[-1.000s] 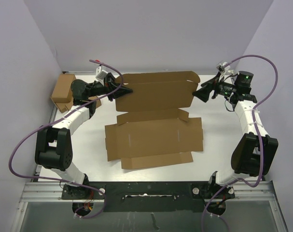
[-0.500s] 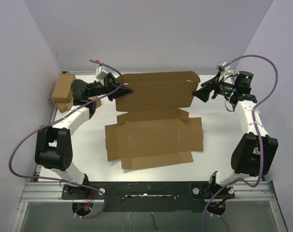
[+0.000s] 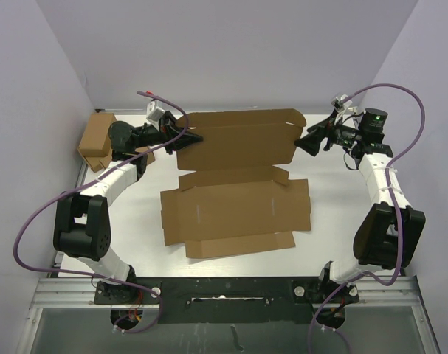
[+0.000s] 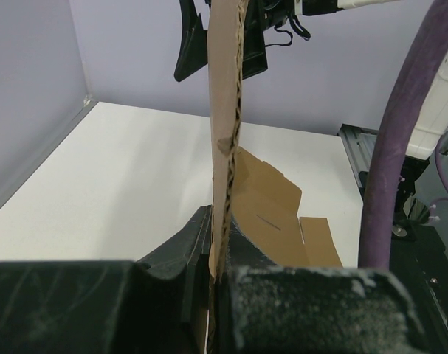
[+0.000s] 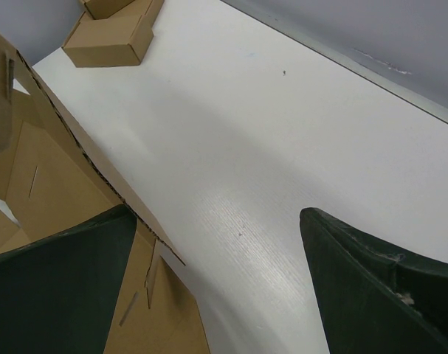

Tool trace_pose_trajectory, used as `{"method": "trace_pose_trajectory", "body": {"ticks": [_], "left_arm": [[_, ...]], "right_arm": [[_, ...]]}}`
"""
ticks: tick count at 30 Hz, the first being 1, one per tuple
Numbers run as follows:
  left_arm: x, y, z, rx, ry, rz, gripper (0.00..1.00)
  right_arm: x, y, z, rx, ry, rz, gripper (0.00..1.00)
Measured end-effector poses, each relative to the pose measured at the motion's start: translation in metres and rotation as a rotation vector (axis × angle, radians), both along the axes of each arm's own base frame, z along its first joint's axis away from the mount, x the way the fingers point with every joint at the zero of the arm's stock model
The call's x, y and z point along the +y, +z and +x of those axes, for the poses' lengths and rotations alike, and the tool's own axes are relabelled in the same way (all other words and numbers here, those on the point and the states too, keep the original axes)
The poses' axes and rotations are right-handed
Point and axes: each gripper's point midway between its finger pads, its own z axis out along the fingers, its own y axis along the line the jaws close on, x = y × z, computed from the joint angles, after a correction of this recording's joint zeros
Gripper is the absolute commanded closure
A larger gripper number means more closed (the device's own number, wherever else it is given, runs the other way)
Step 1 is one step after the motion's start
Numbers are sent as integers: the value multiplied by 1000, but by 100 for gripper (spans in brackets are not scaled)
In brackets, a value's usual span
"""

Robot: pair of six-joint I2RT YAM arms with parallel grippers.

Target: Fold the paper box

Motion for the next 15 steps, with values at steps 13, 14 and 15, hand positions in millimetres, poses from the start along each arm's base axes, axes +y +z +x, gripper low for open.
{"method": "trace_pose_trajectory", "body": {"ticks": [13, 14, 15], "left_arm": [[-1, 0, 0, 1, -1, -1, 100], [-2, 0, 0, 2, -1, -1, 100], [-2, 0, -1, 3, -2, -1, 100]], "right_arm": [[9, 12, 3, -30, 25, 10, 7], [12, 13, 3, -34, 34, 11, 10], [14, 14, 3, -38, 42, 13, 13]]}}
